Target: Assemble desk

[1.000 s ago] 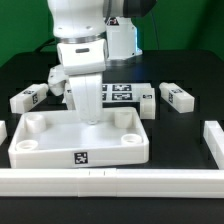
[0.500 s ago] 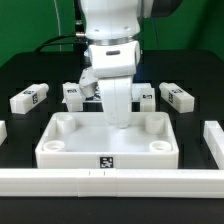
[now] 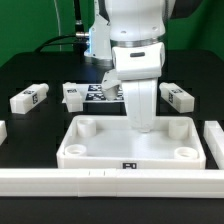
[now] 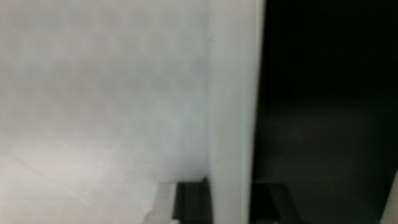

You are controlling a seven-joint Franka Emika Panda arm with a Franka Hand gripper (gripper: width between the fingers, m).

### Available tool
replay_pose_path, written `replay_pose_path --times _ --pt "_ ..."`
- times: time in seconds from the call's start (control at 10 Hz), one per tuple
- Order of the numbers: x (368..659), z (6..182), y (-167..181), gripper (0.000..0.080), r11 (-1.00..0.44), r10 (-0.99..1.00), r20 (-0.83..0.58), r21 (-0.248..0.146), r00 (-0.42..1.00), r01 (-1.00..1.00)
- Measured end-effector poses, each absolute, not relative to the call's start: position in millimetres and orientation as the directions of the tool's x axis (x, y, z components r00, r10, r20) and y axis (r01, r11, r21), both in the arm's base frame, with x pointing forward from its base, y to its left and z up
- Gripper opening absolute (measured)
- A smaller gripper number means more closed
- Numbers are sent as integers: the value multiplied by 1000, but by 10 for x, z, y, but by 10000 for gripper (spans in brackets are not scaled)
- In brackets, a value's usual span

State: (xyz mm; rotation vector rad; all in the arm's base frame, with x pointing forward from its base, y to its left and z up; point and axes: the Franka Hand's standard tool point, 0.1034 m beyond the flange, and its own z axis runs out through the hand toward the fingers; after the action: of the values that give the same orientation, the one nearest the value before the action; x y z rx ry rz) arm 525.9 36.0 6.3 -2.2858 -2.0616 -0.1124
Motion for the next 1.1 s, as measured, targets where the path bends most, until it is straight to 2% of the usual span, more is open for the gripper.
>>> replay_pose_path --times 0.5,0.8,1.0,1.1 --pt "5351 63 410 57 -39 995 92 18 37 999" --pt "5353 60 383 57 -42 995 92 14 41 999" --pt "5349 55 379 312 -43 995 92 13 41 999" --pt "5348 54 378 312 -43 995 92 12 42 999"
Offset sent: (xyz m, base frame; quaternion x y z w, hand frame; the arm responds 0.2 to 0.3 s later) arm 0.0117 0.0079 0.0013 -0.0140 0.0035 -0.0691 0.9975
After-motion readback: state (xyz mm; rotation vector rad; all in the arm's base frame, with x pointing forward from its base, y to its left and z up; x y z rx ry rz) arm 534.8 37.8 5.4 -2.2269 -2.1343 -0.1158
